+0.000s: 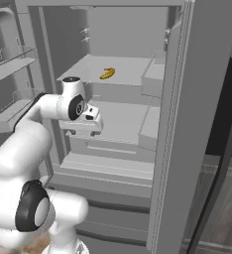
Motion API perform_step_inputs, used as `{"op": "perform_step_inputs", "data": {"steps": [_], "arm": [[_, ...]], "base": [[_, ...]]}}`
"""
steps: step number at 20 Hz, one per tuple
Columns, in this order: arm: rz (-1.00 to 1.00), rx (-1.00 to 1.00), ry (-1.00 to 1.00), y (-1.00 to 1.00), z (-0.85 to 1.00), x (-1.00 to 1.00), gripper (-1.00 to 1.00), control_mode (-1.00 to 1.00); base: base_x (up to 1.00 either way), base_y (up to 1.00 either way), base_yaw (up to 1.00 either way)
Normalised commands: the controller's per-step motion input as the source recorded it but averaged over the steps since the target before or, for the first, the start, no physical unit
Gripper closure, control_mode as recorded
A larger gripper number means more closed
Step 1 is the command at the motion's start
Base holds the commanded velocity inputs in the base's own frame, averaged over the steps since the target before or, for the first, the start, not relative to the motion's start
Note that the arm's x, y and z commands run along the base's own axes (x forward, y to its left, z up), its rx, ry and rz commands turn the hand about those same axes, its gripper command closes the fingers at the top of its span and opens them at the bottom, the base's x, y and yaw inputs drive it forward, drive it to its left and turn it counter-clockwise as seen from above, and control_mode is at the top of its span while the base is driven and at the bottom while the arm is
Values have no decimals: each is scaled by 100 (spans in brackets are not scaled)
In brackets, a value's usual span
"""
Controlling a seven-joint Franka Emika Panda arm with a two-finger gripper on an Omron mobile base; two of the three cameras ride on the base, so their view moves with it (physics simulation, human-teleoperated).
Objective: Place the cold items (banana and garlic) from the fridge in one tupperware on the dining counter. Place the warm items (hot dog and kebab skewer) in the stove area in another tupperware.
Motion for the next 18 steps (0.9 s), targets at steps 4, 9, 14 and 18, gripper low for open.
{"op": "perform_step_inputs", "data": {"steps": [4,9,14,18], "arm": [[2,0,1,-1,-31,47,-100,-100],[4,1,0,0,-30,50,-100,-100],[2,2,0,-2,-24,54,-100,-100],[2,3,0,-1,-23,56,-100,-100]], "base": [[0,0,0],[0,0,0],[0,0,0],[0,0,0]]}}
